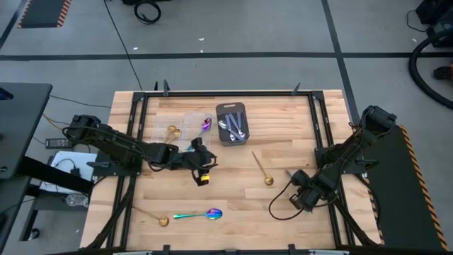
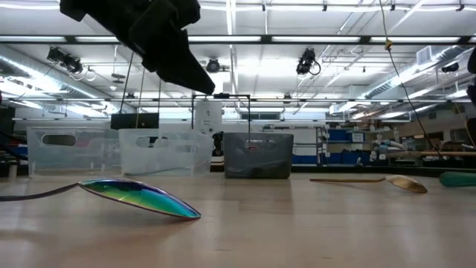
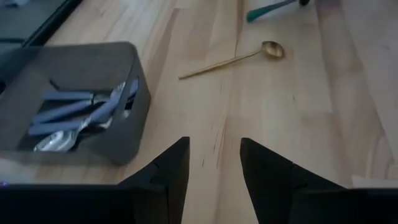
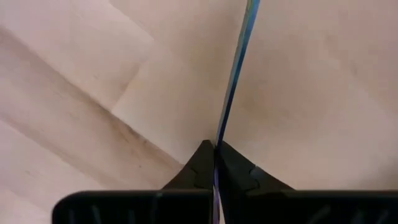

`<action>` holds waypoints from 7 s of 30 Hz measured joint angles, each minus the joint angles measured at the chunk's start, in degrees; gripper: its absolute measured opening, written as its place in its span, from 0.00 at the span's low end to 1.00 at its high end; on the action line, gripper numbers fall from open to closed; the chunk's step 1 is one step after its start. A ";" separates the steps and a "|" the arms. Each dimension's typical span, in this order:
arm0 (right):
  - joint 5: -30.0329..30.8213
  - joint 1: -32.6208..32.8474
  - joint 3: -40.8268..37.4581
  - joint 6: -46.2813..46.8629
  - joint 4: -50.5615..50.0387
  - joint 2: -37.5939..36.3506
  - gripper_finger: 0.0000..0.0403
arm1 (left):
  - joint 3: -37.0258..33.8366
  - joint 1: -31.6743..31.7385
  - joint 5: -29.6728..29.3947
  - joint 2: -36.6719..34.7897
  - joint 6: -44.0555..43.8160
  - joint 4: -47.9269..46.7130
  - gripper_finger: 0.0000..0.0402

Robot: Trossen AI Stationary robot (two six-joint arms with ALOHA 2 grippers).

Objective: Sort silverware by color (type)
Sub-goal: Put the blue spoon into the right transparent bin

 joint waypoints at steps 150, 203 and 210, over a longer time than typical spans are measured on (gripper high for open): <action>-20.13 -46.76 -3.32 -59.53 109.78 15.83 0.43 | -0.07 -10.55 -24.01 6.05 60.16 8.30 0.03; 10.89 -36.10 -9.10 -88.39 108.97 12.23 0.42 | -0.05 27.46 8.13 -2.84 -16.31 -22.22 0.04; 15.79 -31.82 -7.91 -102.29 107.15 12.23 0.42 | -0.04 27.85 12.01 1.21 -18.04 -22.49 0.04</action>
